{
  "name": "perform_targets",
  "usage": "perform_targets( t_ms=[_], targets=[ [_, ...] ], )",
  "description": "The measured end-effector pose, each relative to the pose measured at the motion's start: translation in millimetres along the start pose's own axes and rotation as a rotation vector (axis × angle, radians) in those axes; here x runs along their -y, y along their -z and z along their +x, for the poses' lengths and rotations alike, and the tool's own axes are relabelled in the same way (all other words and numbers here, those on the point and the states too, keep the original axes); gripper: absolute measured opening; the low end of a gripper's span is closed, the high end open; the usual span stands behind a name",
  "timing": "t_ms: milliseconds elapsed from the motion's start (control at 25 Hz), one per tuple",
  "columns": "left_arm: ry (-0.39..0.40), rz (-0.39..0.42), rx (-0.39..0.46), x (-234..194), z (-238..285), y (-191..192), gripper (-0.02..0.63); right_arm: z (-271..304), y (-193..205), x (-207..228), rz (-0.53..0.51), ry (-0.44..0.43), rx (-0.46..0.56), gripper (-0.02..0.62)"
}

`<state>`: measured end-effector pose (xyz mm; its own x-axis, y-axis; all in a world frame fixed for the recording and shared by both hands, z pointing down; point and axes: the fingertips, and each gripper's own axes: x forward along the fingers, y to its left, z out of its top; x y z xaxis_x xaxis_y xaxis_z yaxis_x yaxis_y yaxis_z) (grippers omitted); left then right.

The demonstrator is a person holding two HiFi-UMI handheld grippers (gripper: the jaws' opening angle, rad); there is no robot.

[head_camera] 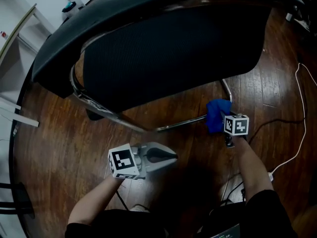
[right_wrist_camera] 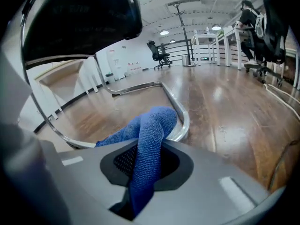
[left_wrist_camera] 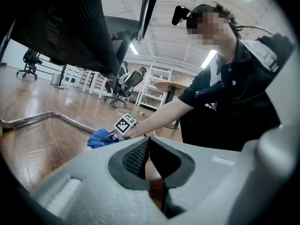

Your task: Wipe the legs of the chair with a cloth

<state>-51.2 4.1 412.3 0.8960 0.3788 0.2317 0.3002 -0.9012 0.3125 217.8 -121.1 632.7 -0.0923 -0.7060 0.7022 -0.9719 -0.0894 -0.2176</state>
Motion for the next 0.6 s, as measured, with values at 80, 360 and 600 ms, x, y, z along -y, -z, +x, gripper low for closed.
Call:
perform_targets(
  t_ms=[80, 360, 600],
  targets=[
    [0.001, -0.004, -0.003, 2.9, -3.1, 0.1, 0.0, 4.5, 5.4, -32.9, -0.027, -0.076, -0.015, 0.054],
    [-0.004, 0.03, -0.003, 14.5, -23.6, -1.8, 0.0, 24.8, 48.1, -212.6, -0.194, -0.377, -0.142, 0.054],
    [-0.054, 0.03, 0.005, 22.2, -52.6, 1.3, 0.0, 18.9, 95.7, -323.2, -0.38, -0.523, -0.224, 0.055]
  ],
)
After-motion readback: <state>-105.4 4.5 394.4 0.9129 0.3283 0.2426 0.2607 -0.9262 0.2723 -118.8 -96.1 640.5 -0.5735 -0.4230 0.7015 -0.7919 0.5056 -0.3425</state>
